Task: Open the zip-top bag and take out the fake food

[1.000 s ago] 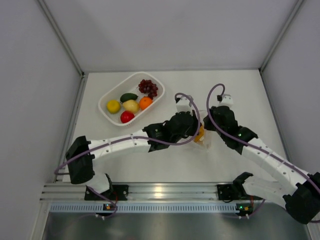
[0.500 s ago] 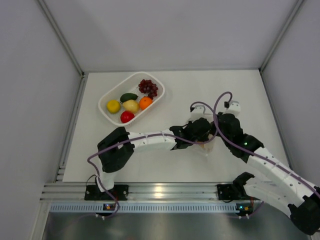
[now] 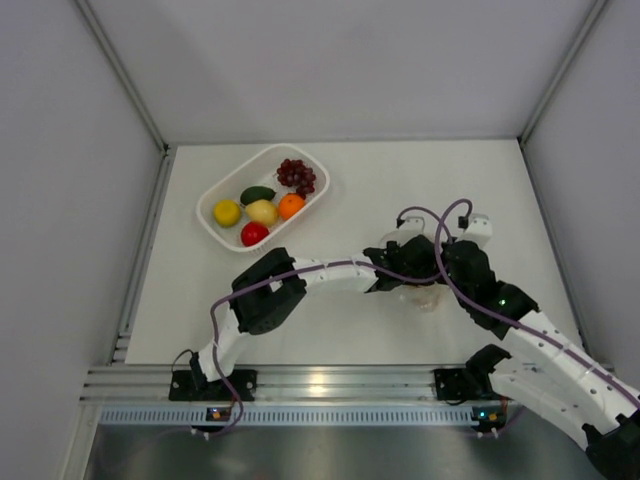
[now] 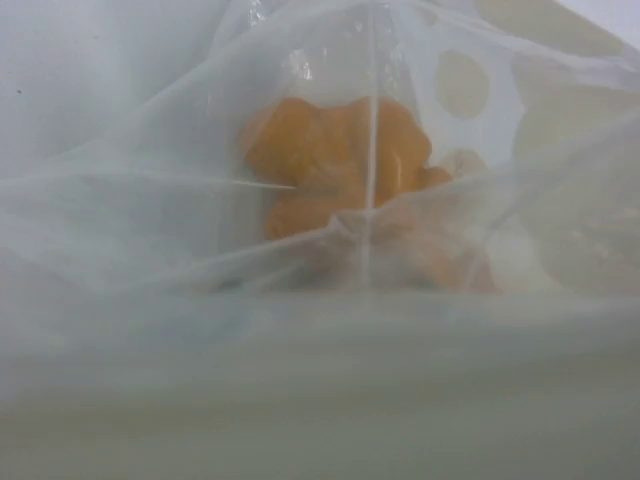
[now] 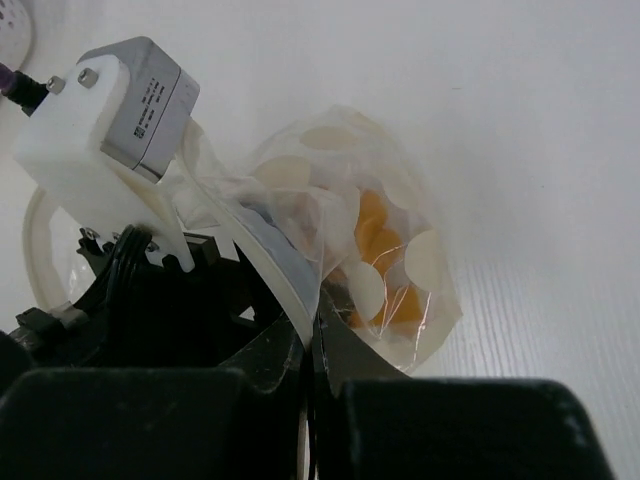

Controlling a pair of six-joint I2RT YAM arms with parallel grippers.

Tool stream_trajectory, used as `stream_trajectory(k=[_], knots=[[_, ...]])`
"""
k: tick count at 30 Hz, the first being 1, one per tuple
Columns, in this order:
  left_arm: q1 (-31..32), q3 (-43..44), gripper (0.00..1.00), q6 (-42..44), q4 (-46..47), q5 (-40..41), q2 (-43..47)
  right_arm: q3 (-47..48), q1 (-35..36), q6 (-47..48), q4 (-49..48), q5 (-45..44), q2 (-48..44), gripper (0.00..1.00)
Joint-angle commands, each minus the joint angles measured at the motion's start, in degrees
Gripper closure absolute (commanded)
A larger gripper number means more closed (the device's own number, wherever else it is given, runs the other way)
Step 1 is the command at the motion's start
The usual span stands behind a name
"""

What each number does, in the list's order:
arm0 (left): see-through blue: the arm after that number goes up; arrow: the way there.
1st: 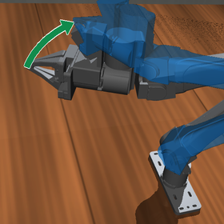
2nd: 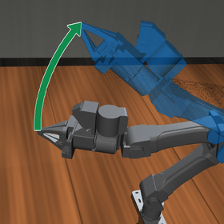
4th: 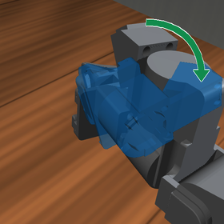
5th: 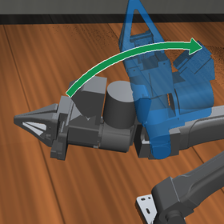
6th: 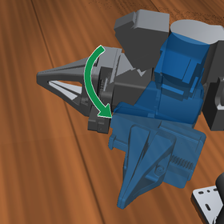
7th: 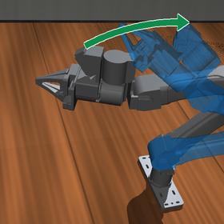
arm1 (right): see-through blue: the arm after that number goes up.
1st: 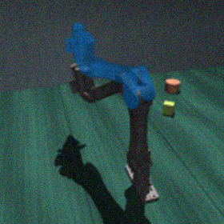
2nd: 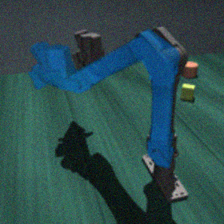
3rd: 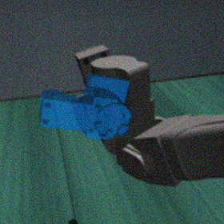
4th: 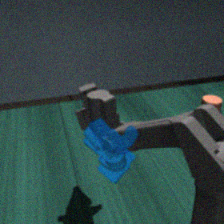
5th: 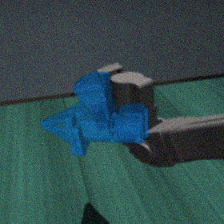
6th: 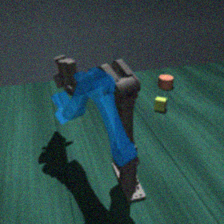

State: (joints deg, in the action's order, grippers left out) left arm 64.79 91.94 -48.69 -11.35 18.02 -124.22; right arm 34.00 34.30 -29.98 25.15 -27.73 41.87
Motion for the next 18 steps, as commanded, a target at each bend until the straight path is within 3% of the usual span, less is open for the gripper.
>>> stream_trajectory(k=[1,6,18], knots=[[0.2,3.6,0.26,1.5,-1.6,-4.0,-1.5,-0.4,0.2,0.4,-1.0,1.0,-0.7,1.00],[0.2,4.9,0.13,1.9,-2.7,-7.3,-3.7,-1.6,0.2,0.4,-2.0,1.6,-0.6,1.00],[0.3,9.7,0.11,-0.4,-2.5,-14.5,-9.4,-5.4,0.1,-1.1,-4.3,4.8,-1.0,1.00]])
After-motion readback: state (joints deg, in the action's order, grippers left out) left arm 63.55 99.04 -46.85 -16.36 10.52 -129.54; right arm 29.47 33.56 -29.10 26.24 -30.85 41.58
